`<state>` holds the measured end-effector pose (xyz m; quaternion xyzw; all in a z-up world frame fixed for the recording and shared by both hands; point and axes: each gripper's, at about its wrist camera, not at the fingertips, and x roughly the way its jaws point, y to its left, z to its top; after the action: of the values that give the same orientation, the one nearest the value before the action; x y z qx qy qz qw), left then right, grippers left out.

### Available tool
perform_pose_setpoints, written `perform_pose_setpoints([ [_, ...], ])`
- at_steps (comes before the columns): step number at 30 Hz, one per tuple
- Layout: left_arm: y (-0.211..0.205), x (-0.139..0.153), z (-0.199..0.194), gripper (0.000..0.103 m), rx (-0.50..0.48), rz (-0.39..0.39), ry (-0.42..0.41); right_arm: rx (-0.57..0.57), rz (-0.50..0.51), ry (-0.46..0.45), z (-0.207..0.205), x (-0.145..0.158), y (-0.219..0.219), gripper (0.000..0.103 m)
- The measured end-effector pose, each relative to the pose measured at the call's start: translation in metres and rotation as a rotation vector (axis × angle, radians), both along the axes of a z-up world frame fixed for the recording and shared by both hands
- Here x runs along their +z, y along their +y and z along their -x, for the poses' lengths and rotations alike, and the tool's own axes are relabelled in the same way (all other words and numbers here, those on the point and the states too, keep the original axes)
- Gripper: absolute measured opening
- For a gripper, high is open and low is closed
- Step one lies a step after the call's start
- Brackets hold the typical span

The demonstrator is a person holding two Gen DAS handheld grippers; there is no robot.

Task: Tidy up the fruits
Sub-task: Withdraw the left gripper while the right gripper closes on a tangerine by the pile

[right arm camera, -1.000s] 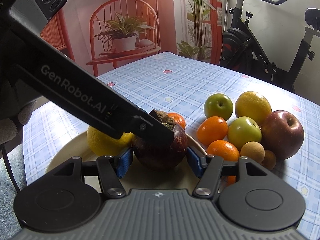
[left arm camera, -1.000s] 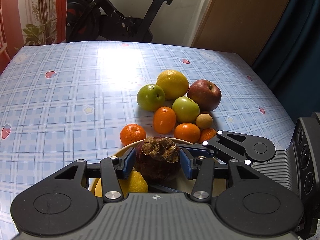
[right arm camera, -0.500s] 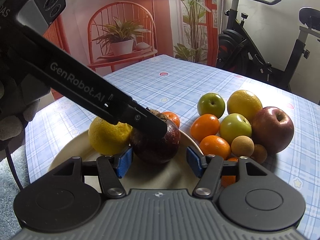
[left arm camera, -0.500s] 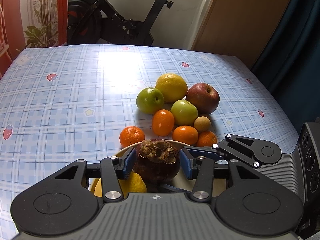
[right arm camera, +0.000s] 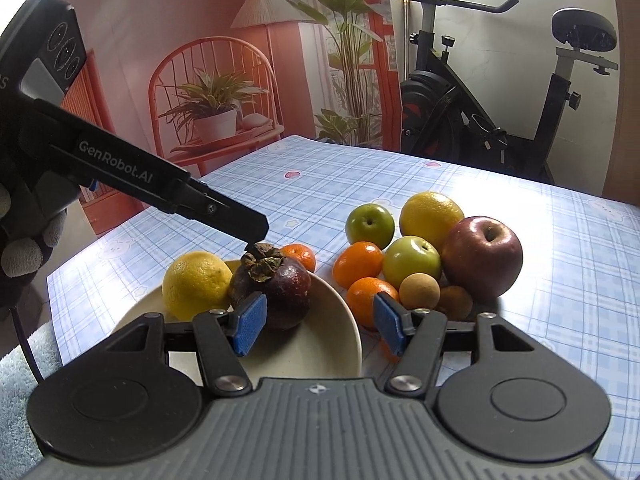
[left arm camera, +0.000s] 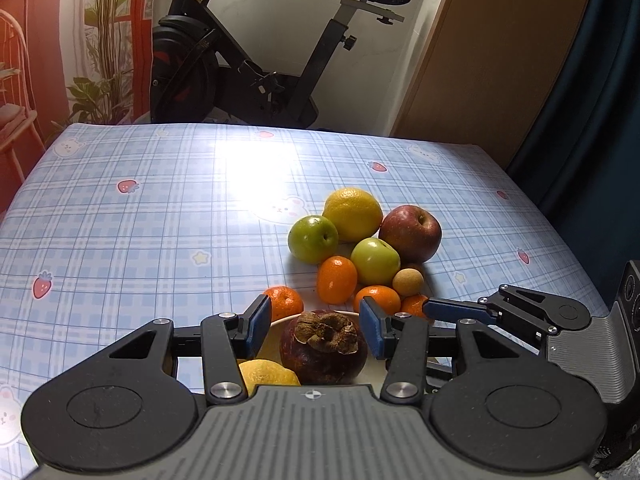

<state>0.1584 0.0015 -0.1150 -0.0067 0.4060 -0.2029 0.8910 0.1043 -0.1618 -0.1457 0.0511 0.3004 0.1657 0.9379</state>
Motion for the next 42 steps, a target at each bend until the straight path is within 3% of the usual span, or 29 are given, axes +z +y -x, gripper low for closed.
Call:
perform_pose_setpoints([
  [6, -0.001, 0.004, -0.003, 0.051, 0.031, 0.002, -0.048, -0.054, -0.015, 0.005, 0.005, 0.001, -0.015, 0.061],
  [18, 0.003, 0.004, -0.015, 0.051, 0.087, 0.003, -0.071, -0.104, -0.017, 0.015, 0.002, 0.001, -0.032, 0.044],
  [42, 0.011, -0.010, -0.031, 0.051, 0.124, 0.011, -0.006, -0.144, -0.059, 0.104, -0.012, -0.015, -0.042, 0.044],
])
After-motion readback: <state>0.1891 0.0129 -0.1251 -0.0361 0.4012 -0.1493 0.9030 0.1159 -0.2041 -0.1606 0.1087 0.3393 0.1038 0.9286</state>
